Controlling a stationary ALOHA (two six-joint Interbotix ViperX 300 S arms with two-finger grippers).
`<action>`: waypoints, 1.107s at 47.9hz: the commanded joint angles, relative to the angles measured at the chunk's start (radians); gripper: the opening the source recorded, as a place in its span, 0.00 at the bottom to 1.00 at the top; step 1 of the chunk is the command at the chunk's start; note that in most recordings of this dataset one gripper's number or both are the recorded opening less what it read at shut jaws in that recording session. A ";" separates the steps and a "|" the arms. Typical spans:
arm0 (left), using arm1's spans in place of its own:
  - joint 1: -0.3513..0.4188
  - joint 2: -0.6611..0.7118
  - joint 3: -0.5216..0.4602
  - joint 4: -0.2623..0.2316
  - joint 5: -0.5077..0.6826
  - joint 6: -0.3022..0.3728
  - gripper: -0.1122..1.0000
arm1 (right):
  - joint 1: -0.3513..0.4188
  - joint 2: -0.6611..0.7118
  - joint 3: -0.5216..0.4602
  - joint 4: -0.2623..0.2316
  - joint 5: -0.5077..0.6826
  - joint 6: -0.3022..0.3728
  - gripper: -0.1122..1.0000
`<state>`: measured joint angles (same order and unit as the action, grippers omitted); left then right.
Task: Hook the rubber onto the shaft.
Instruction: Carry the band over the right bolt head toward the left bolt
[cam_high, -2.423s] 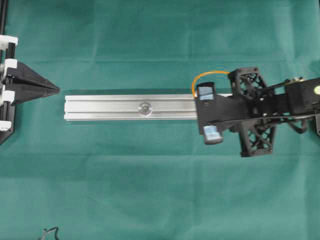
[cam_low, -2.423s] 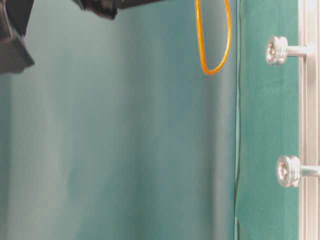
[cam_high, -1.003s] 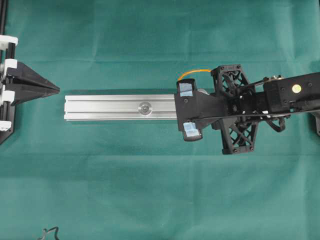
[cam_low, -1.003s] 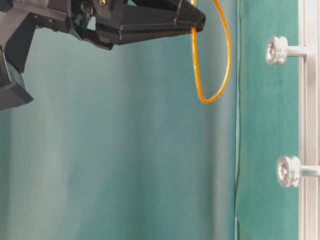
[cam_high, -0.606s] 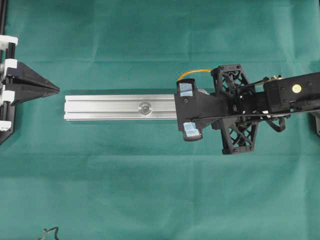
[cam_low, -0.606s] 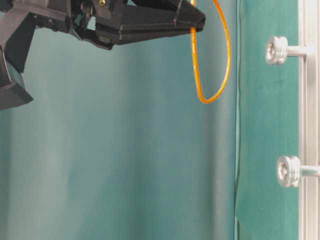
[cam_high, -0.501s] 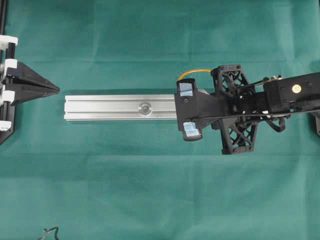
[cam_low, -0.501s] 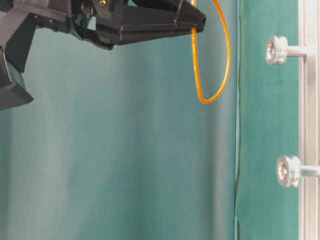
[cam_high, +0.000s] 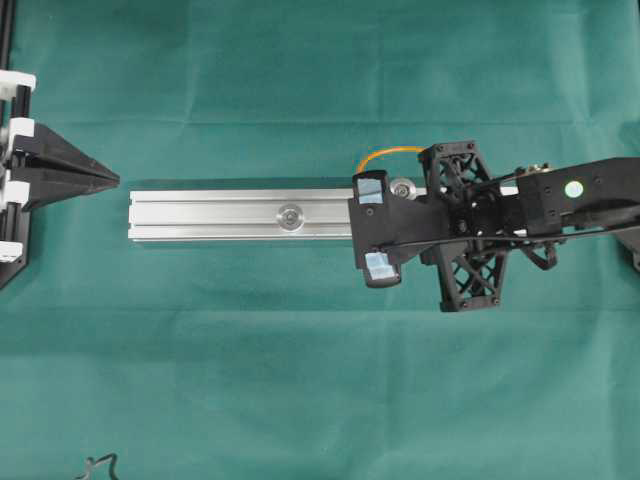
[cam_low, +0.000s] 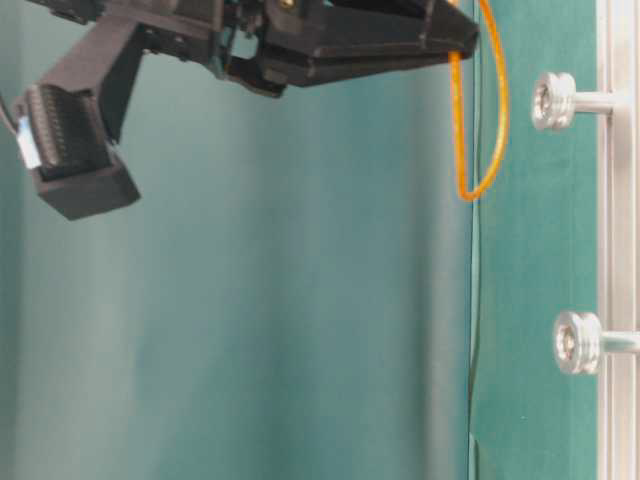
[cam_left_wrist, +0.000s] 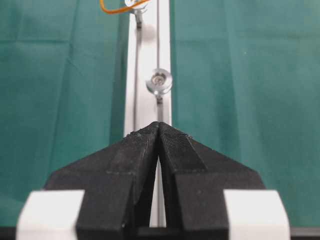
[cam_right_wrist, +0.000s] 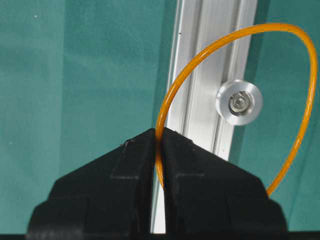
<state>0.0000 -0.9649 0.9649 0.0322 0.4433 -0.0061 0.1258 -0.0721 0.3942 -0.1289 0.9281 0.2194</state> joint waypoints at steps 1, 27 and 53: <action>0.002 0.006 -0.032 0.003 -0.006 0.000 0.10 | 0.000 -0.005 -0.005 0.003 -0.021 0.002 0.16; 0.002 0.006 -0.031 0.003 -0.006 0.002 0.10 | 0.000 0.021 0.000 0.003 -0.066 0.002 0.16; 0.002 0.008 -0.031 0.003 -0.006 0.002 0.10 | 0.000 0.021 0.000 0.003 -0.066 0.002 0.16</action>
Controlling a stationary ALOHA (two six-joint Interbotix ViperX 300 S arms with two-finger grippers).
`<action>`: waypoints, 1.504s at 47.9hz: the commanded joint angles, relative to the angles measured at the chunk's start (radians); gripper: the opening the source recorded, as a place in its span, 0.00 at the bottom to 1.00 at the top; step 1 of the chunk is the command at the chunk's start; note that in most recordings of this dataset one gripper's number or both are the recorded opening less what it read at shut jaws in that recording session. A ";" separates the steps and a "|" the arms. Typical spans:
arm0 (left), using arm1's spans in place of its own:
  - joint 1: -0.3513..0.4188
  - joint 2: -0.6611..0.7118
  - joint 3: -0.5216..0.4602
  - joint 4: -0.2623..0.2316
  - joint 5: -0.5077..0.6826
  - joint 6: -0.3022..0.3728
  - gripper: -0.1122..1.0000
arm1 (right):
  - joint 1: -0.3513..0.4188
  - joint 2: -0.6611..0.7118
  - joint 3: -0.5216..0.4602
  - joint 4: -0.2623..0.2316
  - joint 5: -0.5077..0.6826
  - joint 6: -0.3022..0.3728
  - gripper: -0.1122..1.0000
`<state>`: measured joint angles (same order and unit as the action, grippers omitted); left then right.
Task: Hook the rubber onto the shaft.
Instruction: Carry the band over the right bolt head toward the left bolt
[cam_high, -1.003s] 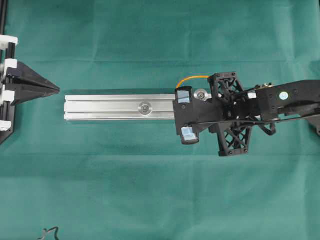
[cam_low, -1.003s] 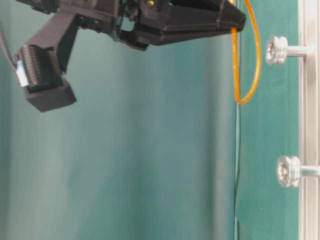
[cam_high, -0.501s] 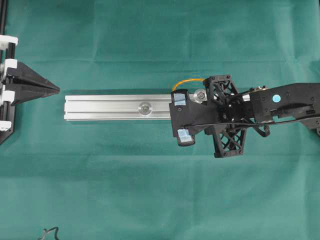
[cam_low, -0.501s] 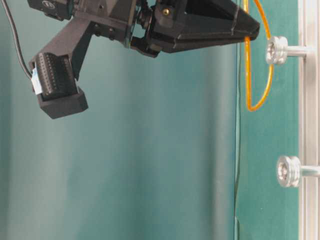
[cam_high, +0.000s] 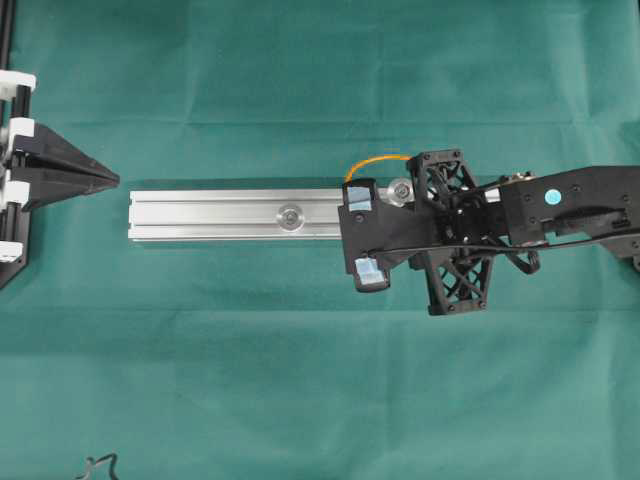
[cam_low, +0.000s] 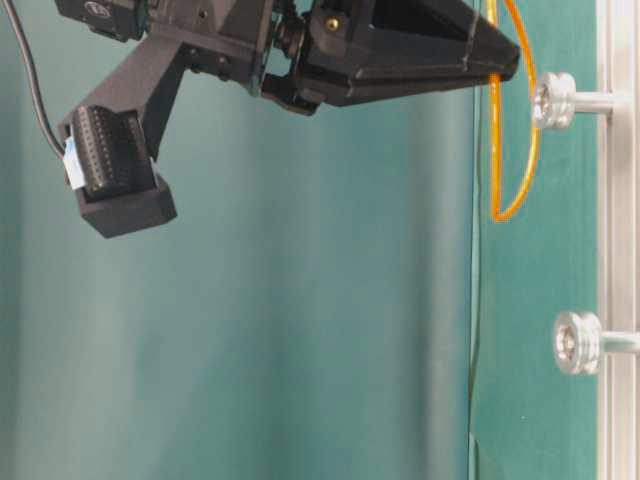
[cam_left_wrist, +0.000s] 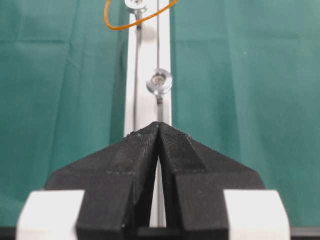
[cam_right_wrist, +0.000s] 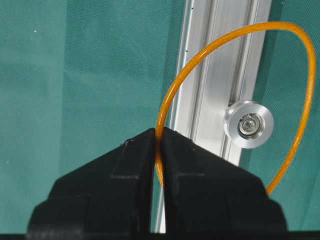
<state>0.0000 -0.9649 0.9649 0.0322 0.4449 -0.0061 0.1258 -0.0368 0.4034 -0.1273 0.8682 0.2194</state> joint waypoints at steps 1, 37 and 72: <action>0.002 0.008 -0.031 0.003 -0.008 0.002 0.10 | 0.000 -0.014 -0.009 0.002 -0.006 0.002 0.16; 0.002 0.008 -0.031 0.003 -0.006 0.000 0.10 | 0.023 -0.014 -0.029 0.002 -0.003 0.003 0.16; 0.002 0.008 -0.032 0.003 -0.003 -0.002 0.10 | 0.081 -0.014 -0.035 0.006 -0.002 0.021 0.16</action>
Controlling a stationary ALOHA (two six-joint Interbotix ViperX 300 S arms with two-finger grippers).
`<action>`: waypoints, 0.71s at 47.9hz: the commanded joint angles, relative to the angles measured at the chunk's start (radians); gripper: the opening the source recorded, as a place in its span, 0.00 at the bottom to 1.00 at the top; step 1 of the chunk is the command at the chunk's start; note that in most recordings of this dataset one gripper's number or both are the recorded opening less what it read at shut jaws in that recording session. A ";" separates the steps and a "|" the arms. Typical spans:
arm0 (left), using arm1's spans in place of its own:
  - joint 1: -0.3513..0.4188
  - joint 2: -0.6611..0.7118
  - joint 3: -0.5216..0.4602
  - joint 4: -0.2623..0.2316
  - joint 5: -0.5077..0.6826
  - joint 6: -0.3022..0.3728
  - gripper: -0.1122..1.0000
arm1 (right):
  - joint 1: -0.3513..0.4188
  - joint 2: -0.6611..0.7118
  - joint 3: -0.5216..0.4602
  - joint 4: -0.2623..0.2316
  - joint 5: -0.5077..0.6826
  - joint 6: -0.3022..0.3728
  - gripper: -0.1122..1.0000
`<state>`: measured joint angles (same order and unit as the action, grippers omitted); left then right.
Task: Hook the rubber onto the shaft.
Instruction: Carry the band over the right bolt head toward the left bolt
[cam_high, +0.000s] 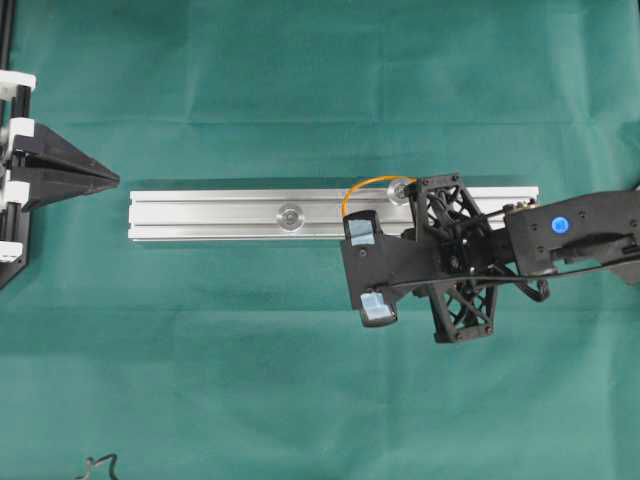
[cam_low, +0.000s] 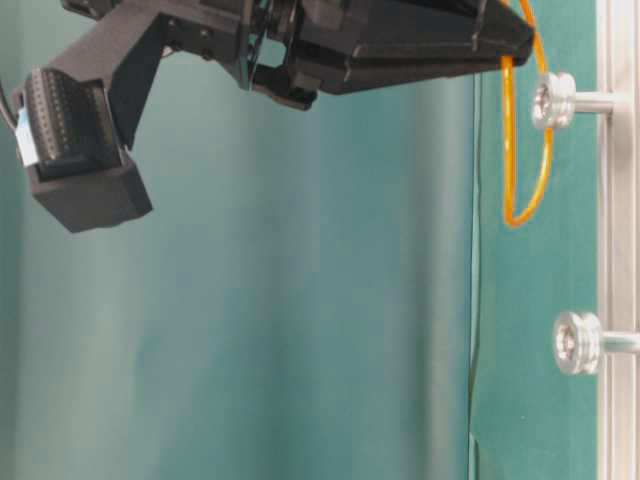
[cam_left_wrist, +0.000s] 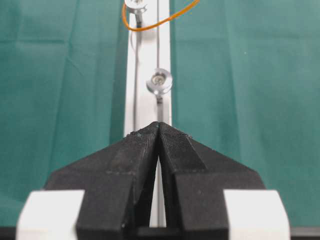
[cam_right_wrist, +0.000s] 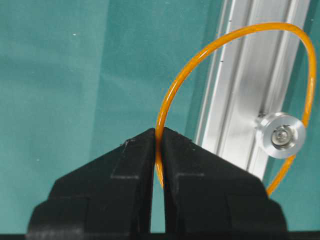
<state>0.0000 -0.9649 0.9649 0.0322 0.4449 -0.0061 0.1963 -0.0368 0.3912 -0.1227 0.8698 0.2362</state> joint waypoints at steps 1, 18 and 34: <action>0.002 0.008 -0.031 0.003 -0.003 -0.003 0.10 | 0.015 -0.014 -0.025 0.000 -0.003 0.009 0.16; 0.002 0.008 -0.032 0.003 -0.003 -0.003 0.10 | 0.064 -0.014 -0.023 0.002 -0.002 0.067 0.16; -0.003 0.008 -0.032 0.003 -0.005 -0.005 0.10 | 0.094 -0.014 -0.025 0.005 -0.002 0.109 0.16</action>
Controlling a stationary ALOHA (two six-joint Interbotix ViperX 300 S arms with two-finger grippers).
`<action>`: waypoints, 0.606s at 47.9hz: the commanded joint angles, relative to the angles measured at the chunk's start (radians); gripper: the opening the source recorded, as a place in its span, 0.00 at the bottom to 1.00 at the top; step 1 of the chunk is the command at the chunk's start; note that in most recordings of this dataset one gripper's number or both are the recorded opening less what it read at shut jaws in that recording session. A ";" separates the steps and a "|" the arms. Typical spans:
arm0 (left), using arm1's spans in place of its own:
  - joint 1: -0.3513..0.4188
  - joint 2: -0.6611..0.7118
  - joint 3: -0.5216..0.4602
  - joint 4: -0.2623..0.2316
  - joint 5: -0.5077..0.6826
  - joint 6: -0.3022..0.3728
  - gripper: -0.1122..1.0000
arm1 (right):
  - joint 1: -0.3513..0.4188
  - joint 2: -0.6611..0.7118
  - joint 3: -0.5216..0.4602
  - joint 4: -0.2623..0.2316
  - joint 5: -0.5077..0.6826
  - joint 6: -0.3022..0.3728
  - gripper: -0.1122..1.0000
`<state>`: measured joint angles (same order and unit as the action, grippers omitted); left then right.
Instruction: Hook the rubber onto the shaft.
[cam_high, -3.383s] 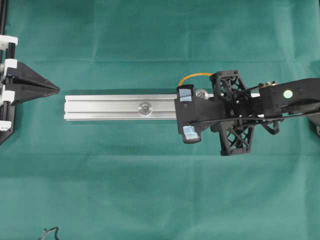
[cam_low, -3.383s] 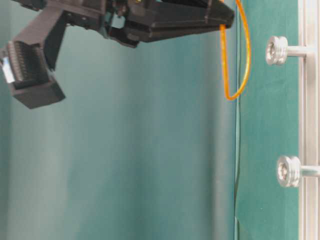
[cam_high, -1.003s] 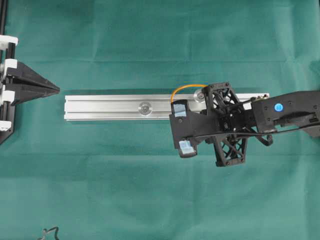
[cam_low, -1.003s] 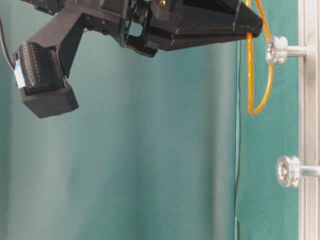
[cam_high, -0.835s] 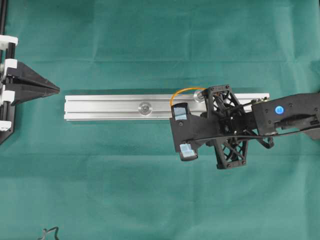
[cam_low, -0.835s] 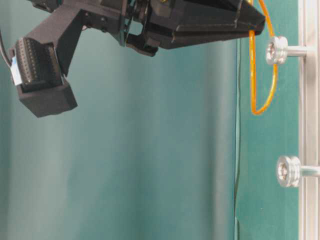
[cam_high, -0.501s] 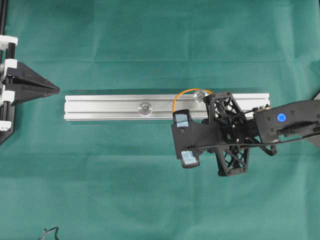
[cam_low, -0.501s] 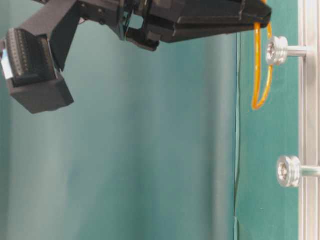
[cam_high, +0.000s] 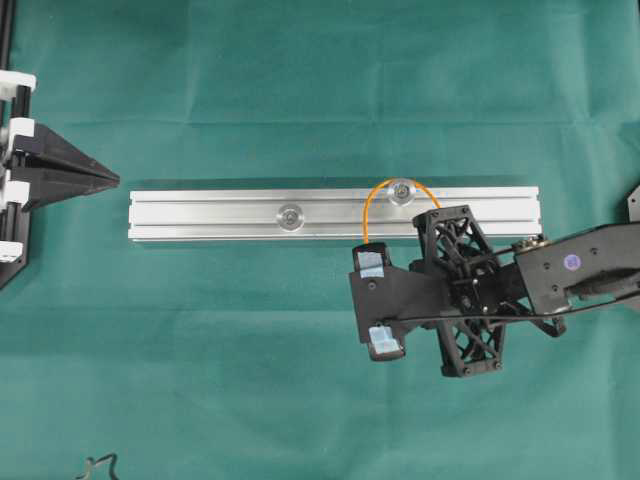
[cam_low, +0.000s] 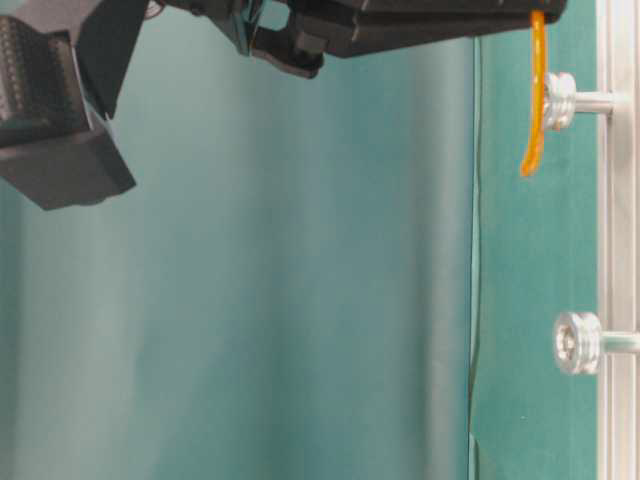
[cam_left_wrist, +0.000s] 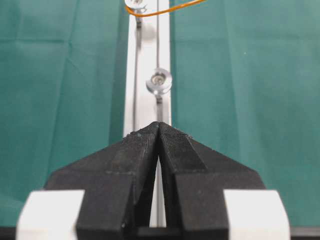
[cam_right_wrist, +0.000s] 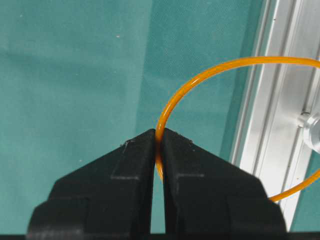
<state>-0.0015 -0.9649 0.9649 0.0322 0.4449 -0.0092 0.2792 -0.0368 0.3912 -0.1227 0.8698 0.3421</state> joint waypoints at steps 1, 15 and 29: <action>-0.003 0.006 -0.031 0.002 -0.005 -0.002 0.10 | 0.012 -0.014 -0.025 0.005 -0.002 0.003 0.16; -0.009 0.008 -0.032 0.003 -0.005 -0.002 0.10 | 0.028 -0.011 -0.023 0.037 -0.002 0.003 0.16; -0.011 0.008 -0.031 0.002 -0.005 -0.002 0.10 | 0.028 -0.011 -0.025 0.037 0.005 0.003 0.16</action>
<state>-0.0092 -0.9649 0.9649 0.0322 0.4449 -0.0107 0.2991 -0.0368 0.3912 -0.0890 0.8744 0.3436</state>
